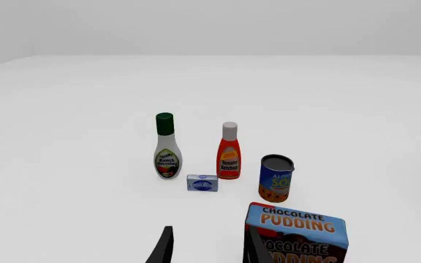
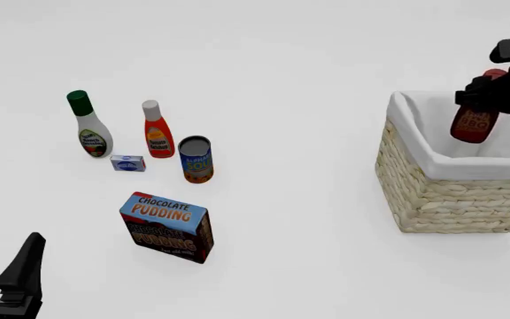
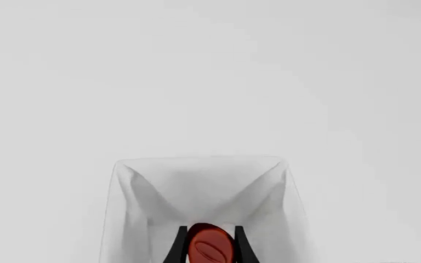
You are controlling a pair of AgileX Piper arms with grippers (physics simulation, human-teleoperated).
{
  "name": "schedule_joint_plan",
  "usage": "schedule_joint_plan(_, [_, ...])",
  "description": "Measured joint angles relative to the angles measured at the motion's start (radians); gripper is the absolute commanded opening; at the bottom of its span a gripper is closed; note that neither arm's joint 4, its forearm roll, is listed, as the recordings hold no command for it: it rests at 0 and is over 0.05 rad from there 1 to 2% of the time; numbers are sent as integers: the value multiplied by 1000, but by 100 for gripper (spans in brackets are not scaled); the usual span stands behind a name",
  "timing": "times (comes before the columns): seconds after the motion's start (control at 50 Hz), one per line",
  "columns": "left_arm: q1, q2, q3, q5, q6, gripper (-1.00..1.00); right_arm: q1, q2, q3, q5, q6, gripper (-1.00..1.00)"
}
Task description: Pick the bbq sauce and place it in the basket.
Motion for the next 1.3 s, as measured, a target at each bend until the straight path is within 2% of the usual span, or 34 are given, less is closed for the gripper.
schedule_joint_plan(0.56, [0, 0, 0, 0, 0, 100, -8, 114, 49, -89, 13, -100])
schedule_joint_plan(1.14, [0, 0, 0, 0, 0, 100, -3, 197, 61, -135, 14, -100])
schedule_joint_plan(1.16, [0, 0, 0, 0, 0, 100, -2, 198, 62, -136, 14, 100])
schedule_joint_plan(1.3, [0, 0, 0, 0, 0, 100, 2, 192, 72, -140, 22, 100])
